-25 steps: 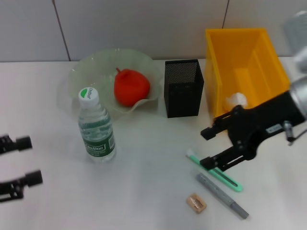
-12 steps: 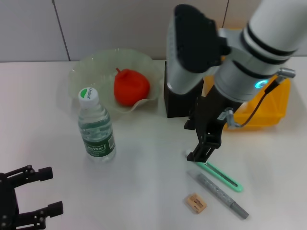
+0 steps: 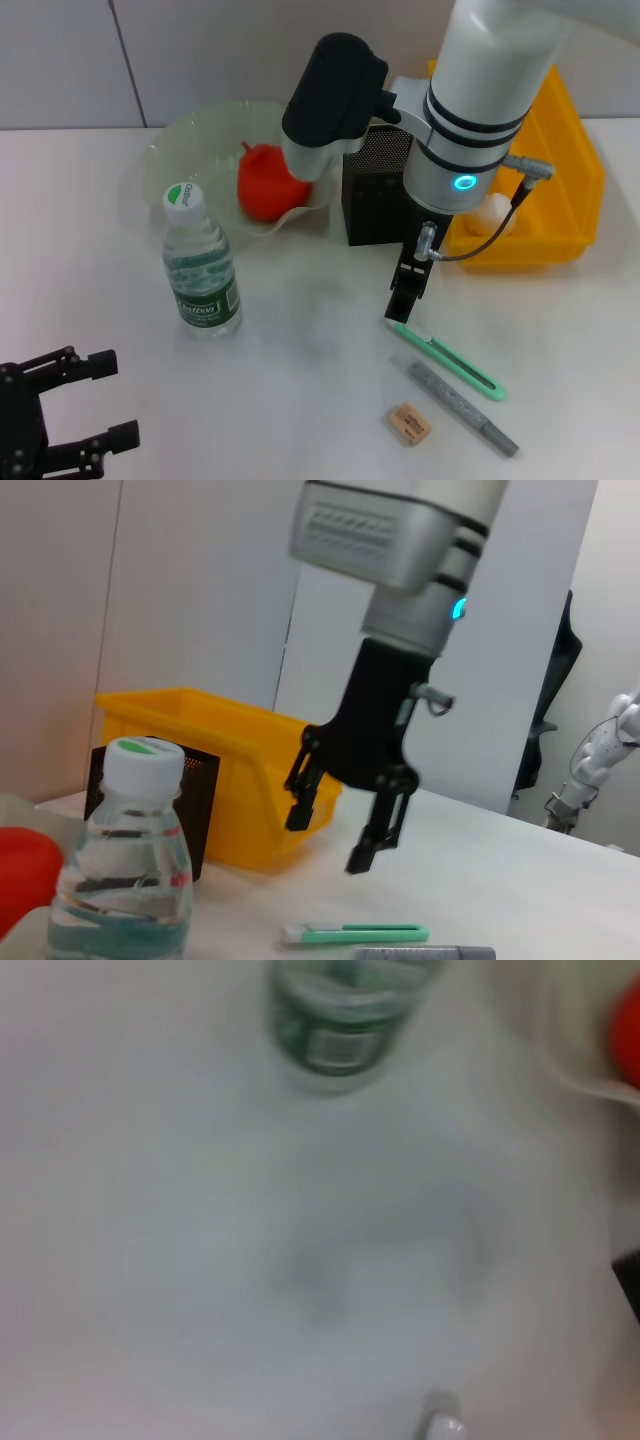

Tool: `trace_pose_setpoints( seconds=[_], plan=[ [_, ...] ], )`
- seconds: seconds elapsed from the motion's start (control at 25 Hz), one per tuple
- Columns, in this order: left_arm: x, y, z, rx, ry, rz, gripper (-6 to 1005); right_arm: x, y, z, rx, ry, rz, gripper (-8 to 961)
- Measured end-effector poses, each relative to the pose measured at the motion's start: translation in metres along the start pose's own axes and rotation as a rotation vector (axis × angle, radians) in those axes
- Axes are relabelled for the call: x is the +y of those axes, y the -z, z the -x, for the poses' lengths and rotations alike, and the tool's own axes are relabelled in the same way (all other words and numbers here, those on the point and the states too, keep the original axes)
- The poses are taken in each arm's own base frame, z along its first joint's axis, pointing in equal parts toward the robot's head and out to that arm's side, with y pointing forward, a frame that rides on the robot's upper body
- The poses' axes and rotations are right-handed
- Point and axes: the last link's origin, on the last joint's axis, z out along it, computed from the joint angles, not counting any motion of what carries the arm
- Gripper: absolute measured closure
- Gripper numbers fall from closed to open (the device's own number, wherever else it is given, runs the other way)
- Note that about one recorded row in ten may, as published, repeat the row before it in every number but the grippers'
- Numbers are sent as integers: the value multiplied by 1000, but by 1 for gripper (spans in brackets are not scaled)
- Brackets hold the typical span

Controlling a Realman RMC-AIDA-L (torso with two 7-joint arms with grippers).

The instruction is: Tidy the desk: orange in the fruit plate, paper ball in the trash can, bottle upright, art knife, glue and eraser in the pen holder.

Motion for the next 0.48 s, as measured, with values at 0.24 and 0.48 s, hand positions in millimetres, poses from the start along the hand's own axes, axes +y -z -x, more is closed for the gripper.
trace_pose_setpoints(
  seconds=[0.24,0.48],
  plan=[
    [-1,-3,-1,2,-4,6,186,-3,-15,-5,13,-131,36,199],
    [1,-7,-1,8,-31,18,186,-3,-31,-15,26,-213,72,199]
  ],
)
